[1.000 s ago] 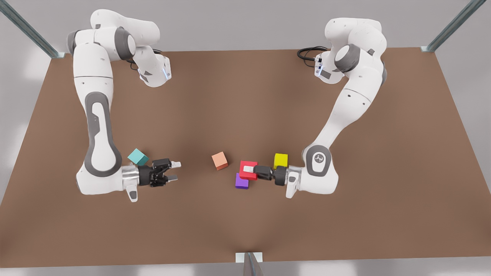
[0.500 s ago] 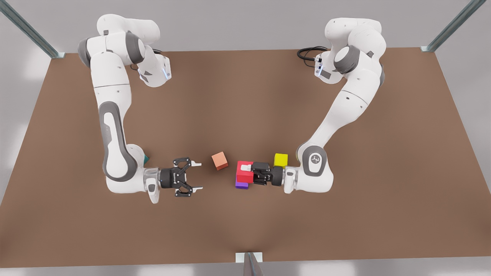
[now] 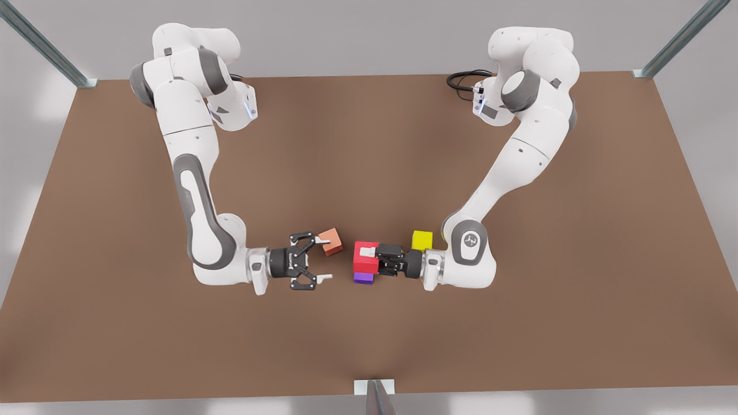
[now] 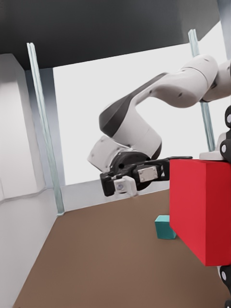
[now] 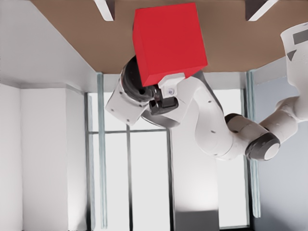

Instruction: Pick up red wooden cube and pass to hand red wooden cube and place in blue wooden cube

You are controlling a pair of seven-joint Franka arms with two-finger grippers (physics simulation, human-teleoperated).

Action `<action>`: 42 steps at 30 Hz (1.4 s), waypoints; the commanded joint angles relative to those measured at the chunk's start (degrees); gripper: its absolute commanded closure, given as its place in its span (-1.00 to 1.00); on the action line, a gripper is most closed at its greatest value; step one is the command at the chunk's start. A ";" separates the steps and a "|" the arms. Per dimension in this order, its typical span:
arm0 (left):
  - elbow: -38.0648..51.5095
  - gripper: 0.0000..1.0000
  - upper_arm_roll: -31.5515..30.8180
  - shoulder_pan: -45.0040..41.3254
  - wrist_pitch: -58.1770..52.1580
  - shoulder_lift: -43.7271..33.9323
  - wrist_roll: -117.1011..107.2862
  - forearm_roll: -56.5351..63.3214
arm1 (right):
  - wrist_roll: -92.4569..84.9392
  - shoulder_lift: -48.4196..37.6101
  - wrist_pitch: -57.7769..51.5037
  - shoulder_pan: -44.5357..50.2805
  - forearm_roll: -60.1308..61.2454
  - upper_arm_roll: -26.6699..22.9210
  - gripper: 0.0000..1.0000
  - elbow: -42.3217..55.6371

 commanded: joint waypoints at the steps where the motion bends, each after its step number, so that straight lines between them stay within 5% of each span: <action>1: 0.02 0.00 -0.04 -0.02 -0.81 -0.08 -2.28 -0.83 | -15.84 0.23 1.74 0.03 0.79 0.49 -1.00 0.13; 42: 0.02 0.06 -0.13 -0.46 -0.28 0.01 -4.65 -1.00 | -9.34 1.64 8.07 1.79 1.75 5.06 -1.00 1.80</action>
